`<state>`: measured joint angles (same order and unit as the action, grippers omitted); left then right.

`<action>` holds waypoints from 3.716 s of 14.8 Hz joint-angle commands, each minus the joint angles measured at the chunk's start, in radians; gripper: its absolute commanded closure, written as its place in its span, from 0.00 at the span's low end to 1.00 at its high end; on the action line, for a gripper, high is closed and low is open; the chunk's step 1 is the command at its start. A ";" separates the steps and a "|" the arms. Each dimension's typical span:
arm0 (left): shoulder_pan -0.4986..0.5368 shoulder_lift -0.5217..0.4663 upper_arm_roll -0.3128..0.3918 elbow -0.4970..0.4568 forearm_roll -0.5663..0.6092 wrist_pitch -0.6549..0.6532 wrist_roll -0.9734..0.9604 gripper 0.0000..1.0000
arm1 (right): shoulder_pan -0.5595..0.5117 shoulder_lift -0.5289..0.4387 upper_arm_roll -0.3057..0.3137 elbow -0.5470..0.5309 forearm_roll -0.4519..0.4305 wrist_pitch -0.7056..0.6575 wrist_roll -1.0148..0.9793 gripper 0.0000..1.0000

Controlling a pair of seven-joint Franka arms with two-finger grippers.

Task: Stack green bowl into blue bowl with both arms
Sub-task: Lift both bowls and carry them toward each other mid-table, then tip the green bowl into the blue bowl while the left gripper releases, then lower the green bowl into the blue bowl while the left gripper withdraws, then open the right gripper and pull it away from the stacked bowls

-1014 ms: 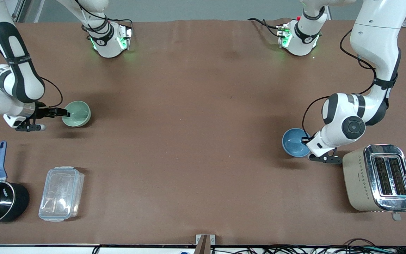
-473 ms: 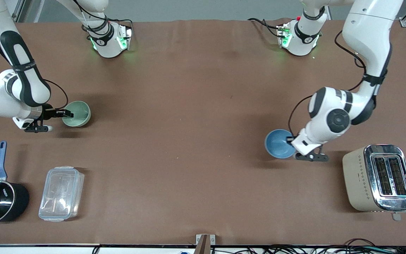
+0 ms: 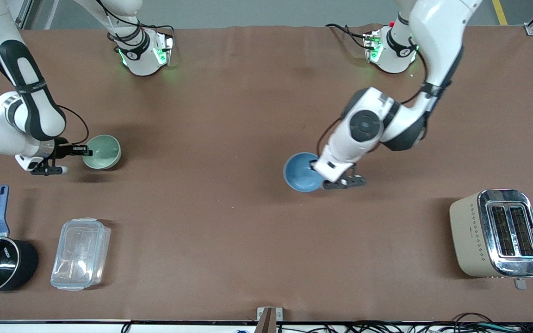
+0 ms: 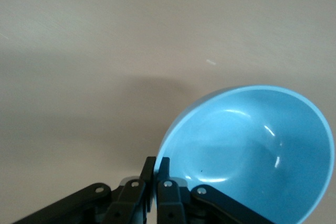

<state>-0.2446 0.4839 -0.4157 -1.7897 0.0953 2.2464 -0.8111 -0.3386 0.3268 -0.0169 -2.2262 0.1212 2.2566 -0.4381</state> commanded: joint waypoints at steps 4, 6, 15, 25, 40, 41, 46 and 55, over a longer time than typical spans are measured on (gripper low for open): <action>-0.234 0.186 0.017 0.225 0.020 0.016 -0.282 1.00 | 0.102 -0.077 0.006 0.227 0.021 -0.383 0.181 0.99; -0.280 0.223 0.020 0.242 0.020 0.094 -0.325 1.00 | 0.148 -0.094 0.008 0.289 0.049 -0.462 0.248 0.99; -0.403 0.305 0.104 0.242 0.018 0.229 -0.359 0.93 | 0.496 -0.161 0.006 0.301 0.229 -0.385 0.672 0.99; -0.359 0.116 0.193 0.245 0.110 0.072 -0.311 0.00 | 0.736 -0.131 0.006 0.277 0.230 -0.258 0.849 0.99; 0.158 -0.393 0.186 0.289 0.028 -0.580 0.633 0.00 | 0.914 0.023 0.005 0.221 0.235 -0.046 0.911 0.98; 0.198 -0.419 0.184 0.289 -0.009 -0.605 0.689 0.00 | 0.908 0.026 0.005 0.221 0.235 -0.046 0.909 0.98; 0.159 -0.533 0.316 0.199 -0.074 -0.640 0.857 0.00 | 0.912 0.073 0.003 0.214 0.232 0.035 0.909 0.98; 0.137 -0.628 0.353 0.085 -0.101 -0.633 0.826 0.00 | 0.899 0.064 -0.002 0.215 0.232 -0.023 0.912 0.00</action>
<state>-0.1123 -0.1103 -0.0644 -1.6734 0.0310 1.6031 0.0269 0.5740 0.4225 -0.0169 -2.0005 0.3370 2.2778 0.4696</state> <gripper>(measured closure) 0.000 0.678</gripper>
